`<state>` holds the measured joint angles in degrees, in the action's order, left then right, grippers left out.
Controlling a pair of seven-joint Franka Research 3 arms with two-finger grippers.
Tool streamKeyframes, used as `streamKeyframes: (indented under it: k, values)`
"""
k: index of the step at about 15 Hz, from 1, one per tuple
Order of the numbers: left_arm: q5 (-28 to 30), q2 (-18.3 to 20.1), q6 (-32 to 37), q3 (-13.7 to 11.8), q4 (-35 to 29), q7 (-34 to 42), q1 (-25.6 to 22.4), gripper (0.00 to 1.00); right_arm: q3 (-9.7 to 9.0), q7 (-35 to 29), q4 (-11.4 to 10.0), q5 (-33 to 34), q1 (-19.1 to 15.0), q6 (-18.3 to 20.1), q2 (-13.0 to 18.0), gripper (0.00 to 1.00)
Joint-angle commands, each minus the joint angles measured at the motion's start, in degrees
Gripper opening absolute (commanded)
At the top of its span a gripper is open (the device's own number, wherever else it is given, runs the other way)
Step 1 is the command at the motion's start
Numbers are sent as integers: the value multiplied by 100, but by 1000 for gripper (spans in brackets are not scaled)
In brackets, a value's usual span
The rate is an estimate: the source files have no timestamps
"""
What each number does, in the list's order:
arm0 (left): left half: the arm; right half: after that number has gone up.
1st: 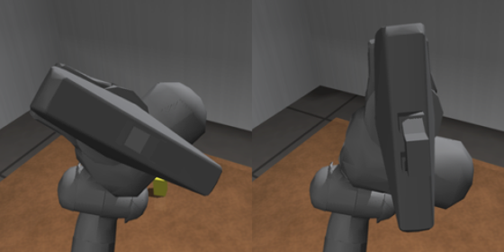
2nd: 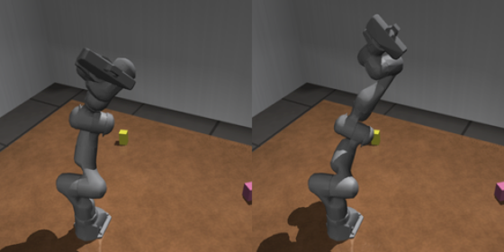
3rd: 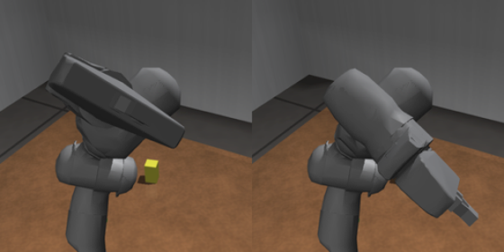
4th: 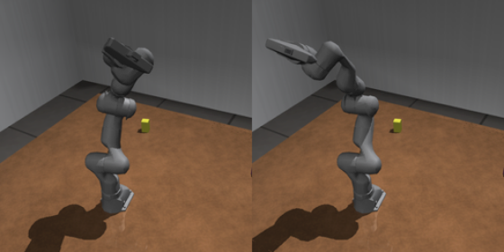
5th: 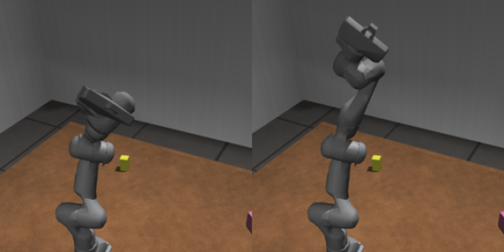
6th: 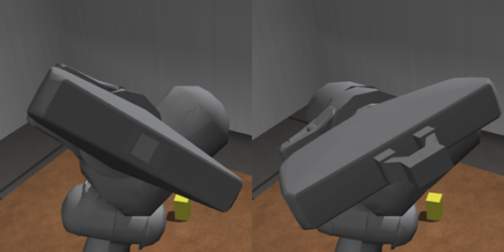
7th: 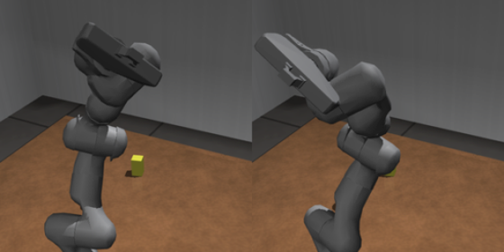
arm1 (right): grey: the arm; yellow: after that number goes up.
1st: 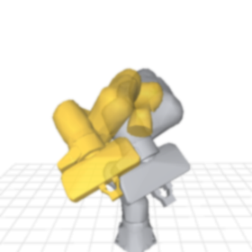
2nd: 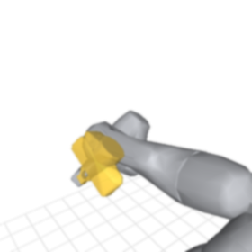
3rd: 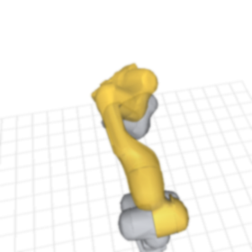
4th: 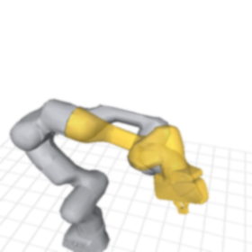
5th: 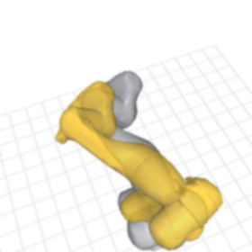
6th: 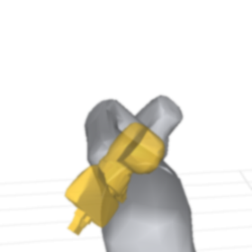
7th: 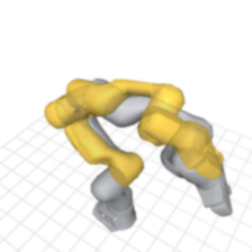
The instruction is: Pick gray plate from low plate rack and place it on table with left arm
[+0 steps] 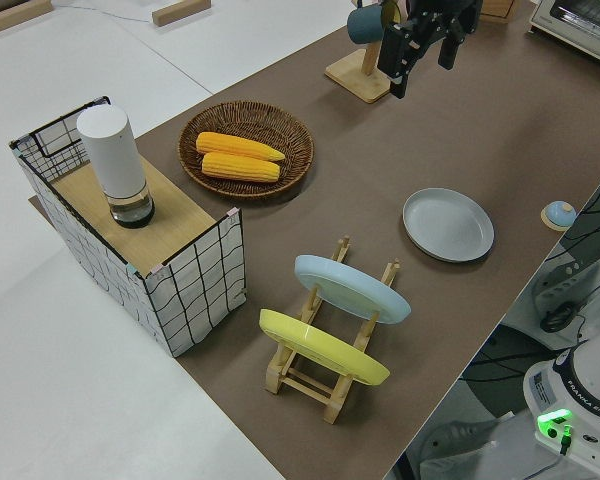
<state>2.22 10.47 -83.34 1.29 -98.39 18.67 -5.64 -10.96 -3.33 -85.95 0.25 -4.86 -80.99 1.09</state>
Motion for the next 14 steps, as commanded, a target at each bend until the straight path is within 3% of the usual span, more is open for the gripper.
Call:
streamKeyframes:
  k: [1, 6, 14]
  values:
    - [-222, 34, -287, 126, -65, -57, 28, 993, -29, 8, 35, -43, -41, 83, 14, 990]
    - [-161, 403, -946, 117, -883, -4, 37, 991, -29, 8, 35, -43, -41, 83, 14, 987]
    - [-29, 421, -833, 117, -884, -13, 11, 1000, -38, 8, 35, -43, -41, 83, 14, 990]
